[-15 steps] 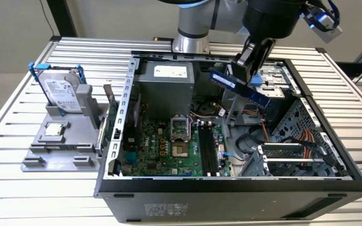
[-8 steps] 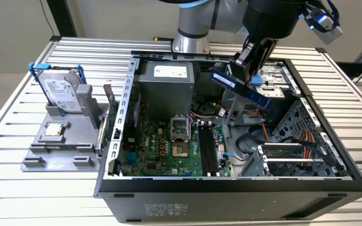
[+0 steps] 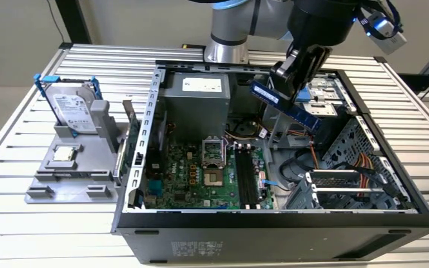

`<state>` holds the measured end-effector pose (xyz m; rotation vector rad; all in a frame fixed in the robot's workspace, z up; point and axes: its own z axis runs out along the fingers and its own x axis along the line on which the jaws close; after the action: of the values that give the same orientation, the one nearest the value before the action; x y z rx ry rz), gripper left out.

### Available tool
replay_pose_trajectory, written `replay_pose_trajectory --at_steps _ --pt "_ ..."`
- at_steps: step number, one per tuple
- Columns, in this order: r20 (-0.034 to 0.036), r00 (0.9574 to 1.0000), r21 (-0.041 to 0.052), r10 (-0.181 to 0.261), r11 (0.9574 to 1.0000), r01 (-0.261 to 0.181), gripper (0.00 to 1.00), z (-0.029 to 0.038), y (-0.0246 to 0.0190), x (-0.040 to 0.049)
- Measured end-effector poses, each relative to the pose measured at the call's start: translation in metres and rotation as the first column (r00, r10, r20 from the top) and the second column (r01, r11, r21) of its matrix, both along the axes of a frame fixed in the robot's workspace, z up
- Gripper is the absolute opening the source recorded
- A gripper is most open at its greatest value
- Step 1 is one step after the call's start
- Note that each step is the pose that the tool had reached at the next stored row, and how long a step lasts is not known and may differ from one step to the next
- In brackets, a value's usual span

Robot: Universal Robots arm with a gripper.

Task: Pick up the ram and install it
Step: 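Insert the ram into the slot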

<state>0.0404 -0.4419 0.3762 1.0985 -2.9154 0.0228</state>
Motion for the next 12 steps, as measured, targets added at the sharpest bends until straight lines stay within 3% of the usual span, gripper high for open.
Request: replay_pose_trajectory --at_steps 6,12 --pt "0.0 0.9986 0.0 -0.054 0.9986 0.054 0.0 0.0 0.0 0.0" --pt "0.0 0.9936 0.0 -0.113 0.9936 0.113 0.0 0.0 0.0 0.0"
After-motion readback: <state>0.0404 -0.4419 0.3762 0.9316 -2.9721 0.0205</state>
